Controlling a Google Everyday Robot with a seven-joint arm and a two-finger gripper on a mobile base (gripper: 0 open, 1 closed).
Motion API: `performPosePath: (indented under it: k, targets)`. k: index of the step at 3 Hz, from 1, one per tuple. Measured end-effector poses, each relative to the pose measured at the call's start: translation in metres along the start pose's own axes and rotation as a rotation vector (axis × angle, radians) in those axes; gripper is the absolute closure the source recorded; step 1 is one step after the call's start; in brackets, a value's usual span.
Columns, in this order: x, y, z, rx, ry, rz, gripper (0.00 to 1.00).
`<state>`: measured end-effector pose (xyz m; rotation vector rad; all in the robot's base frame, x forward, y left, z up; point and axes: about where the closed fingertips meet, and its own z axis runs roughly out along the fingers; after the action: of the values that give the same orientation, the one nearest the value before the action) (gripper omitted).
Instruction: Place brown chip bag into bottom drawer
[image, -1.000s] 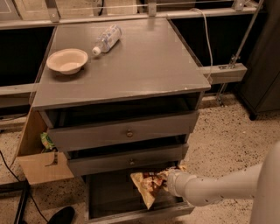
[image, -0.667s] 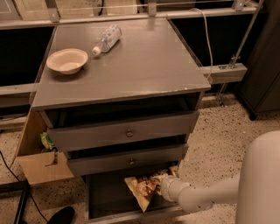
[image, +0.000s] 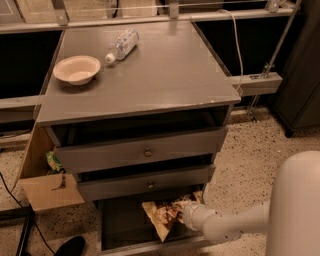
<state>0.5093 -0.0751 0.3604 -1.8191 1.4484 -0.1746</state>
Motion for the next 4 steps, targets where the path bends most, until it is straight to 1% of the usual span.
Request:
performPosePath:
  k: [1,2,3,4]
  targets:
    - [0.007,0.008,0.025,0.041,-0.020,0.000,1.00]
    - [0.012,0.017,0.044,0.065,-0.035,0.007,1.00]
    - [0.010,0.025,0.062,0.081,-0.059,0.012,1.00]
    - [-0.003,0.031,0.084,0.086,-0.098,0.008,1.00]
